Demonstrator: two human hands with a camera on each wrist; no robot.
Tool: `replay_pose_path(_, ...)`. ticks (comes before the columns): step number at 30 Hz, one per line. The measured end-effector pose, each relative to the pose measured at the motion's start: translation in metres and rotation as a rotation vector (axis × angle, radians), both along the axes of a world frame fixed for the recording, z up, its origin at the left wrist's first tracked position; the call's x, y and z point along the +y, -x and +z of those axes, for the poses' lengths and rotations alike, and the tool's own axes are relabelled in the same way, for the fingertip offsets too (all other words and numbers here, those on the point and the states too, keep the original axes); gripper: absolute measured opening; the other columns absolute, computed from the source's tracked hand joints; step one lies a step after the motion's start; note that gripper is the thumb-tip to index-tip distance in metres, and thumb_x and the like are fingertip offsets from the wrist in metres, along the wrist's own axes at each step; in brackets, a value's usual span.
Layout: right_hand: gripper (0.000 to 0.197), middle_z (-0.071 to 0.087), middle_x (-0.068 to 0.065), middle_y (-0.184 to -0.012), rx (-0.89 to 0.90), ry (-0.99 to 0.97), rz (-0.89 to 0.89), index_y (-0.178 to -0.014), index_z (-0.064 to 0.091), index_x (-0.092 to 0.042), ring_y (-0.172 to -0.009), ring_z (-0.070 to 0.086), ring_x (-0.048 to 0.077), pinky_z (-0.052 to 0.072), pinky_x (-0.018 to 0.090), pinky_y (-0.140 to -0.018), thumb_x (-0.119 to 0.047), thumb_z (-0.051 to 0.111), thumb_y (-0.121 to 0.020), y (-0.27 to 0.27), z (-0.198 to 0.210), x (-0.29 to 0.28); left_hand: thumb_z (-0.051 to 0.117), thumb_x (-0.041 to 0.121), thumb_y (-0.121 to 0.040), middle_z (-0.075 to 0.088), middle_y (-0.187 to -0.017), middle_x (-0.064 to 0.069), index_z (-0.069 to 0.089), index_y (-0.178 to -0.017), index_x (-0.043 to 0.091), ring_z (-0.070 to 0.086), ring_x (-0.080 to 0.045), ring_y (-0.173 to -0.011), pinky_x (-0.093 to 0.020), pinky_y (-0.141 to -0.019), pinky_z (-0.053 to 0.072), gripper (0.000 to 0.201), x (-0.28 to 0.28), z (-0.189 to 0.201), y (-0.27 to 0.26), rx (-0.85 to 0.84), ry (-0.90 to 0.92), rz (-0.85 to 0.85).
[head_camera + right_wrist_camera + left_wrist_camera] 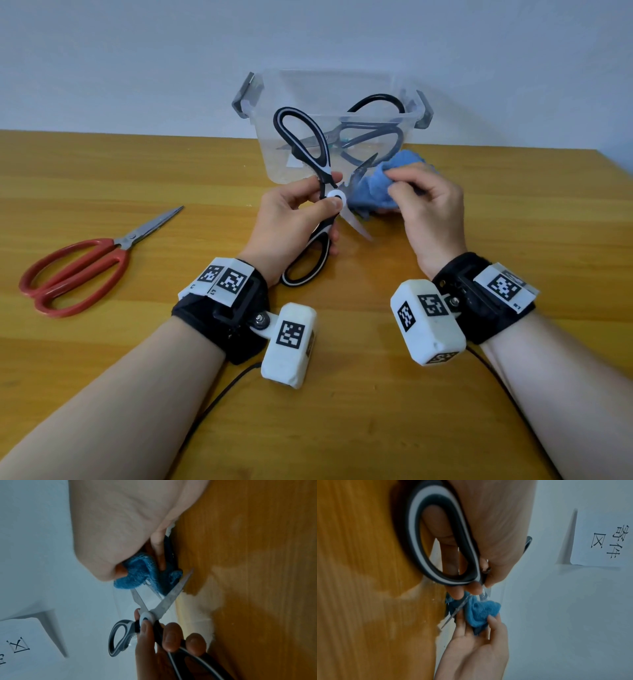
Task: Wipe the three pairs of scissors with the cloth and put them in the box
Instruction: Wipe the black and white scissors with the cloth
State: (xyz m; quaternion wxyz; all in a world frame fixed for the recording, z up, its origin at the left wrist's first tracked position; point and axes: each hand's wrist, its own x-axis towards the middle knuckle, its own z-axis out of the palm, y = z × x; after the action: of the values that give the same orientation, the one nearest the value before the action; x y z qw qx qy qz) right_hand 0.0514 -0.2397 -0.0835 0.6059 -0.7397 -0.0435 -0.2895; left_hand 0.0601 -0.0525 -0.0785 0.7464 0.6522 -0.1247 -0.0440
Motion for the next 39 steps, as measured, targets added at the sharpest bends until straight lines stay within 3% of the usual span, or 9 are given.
replay_pose_path(3, 0.024, 0.069, 0.008, -0.086, -0.053, 0.179, 0.082, -0.098, 0.075, -0.021, -0.08, 0.063, 0.01, 0.049, 0.018, -0.073, -0.001, 0.066, -0.089, 0.004, 0.002, 0.005, 0.065, 0.0, -0.097, 0.048, -0.076, -0.012, 0.065, -0.125, 0.0, 0.058, -0.026, -0.055, -0.038, -0.056, 0.056, 0.028, 0.0, -0.001, -0.001, -0.015, -0.009, -0.017)
replay_pose_path(8, 0.023, 0.067, -0.014, -0.089, -0.012, 0.274, 0.182, -0.107, 0.075, -0.023, -0.089, 0.065, 0.002, 0.047, 0.014, -0.082, -0.008, 0.074, -0.089, 0.004, 0.0, 0.006, 0.063, 0.002, -0.098, 0.06, -0.078, -0.005, 0.051, -0.116, -0.025, 0.057, -0.028, -0.057, -0.04, -0.055, 0.057, 0.034, 0.002, -0.002, -0.002, -0.023, -0.059, -0.099)
replay_pose_path(13, 0.02, 0.072, -0.013, -0.09, 0.014, 0.211, 0.09, -0.102, 0.075, -0.026, -0.09, 0.067, -0.002, 0.05, 0.014, -0.083, -0.011, 0.076, -0.088, 0.005, 0.002, 0.011, 0.063, -0.002, -0.097, 0.052, -0.081, -0.018, 0.055, -0.12, -0.02, 0.055, -0.026, -0.058, -0.039, -0.056, 0.057, 0.03, 0.002, 0.0, -0.001, -0.016, -0.042, -0.097)
replay_pose_path(19, 0.022, 0.074, -0.018, -0.093, 0.019, 0.017, -0.046, -0.095, 0.076, -0.031, -0.096, 0.069, 0.0, 0.055, 0.024, -0.09, -0.01, 0.075, -0.088, 0.004, 0.004, 0.007, 0.065, -0.001, -0.096, 0.065, -0.083, 0.007, 0.052, -0.118, -0.024, 0.056, -0.026, -0.057, -0.04, -0.057, 0.056, 0.034, 0.001, -0.004, -0.005, 0.03, -0.027, -0.068)
replay_pose_path(23, 0.018, 0.073, -0.008, -0.087, 0.009, 0.175, 0.154, -0.096, 0.077, -0.022, -0.087, 0.068, 0.005, 0.052, 0.022, -0.082, -0.007, 0.077, -0.086, 0.007, 0.003, 0.01, 0.066, 0.002, -0.097, 0.05, -0.08, -0.019, 0.052, -0.117, -0.023, 0.057, -0.027, -0.056, -0.039, -0.056, 0.057, 0.035, 0.002, -0.002, -0.003, -0.01, -0.059, -0.096)
replay_pose_path(26, 0.016, 0.075, -0.009, -0.09, 0.024, 0.161, 0.105, -0.096, 0.078, -0.023, -0.089, 0.071, 0.005, 0.054, 0.021, -0.083, -0.011, 0.078, -0.086, 0.006, 0.003, 0.009, 0.066, 0.002, -0.096, 0.047, -0.084, -0.021, 0.056, -0.118, -0.02, 0.057, -0.027, -0.056, -0.041, -0.057, 0.058, 0.032, 0.003, -0.002, -0.003, -0.012, -0.058, -0.12)
replay_pose_path(29, 0.016, 0.075, -0.016, -0.093, 0.024, 0.053, -0.036, -0.095, 0.077, -0.026, -0.094, 0.071, 0.001, 0.056, 0.022, -0.087, -0.012, 0.077, -0.087, 0.003, 0.003, 0.006, 0.065, -0.003, -0.096, 0.047, -0.084, -0.018, 0.066, -0.123, -0.004, 0.057, -0.028, -0.056, -0.04, -0.057, 0.057, 0.027, 0.001, -0.002, -0.002, 0.006, -0.043, -0.108)
replay_pose_path(33, 0.022, 0.074, -0.015, -0.09, -0.025, 0.02, -0.03, -0.089, 0.076, -0.03, -0.091, 0.07, 0.001, 0.055, 0.022, -0.086, -0.008, 0.075, -0.086, 0.004, 0.004, 0.004, 0.065, -0.002, -0.096, 0.066, -0.082, 0.011, 0.054, -0.117, -0.022, 0.056, -0.028, -0.057, -0.042, -0.058, 0.057, 0.032, 0.001, -0.004, -0.003, 0.027, -0.047, -0.09)
replay_pose_path(39, 0.016, 0.075, -0.013, -0.089, 0.018, 0.177, 0.095, -0.091, 0.077, -0.023, -0.088, 0.071, 0.002, 0.053, 0.017, -0.081, -0.008, 0.077, -0.086, 0.007, 0.005, 0.01, 0.062, -0.003, -0.097, 0.068, -0.087, 0.007, 0.051, -0.116, -0.025, 0.054, -0.028, -0.055, -0.039, -0.055, 0.056, 0.031, 0.004, 0.0, -0.001, -0.002, -0.06, -0.133)
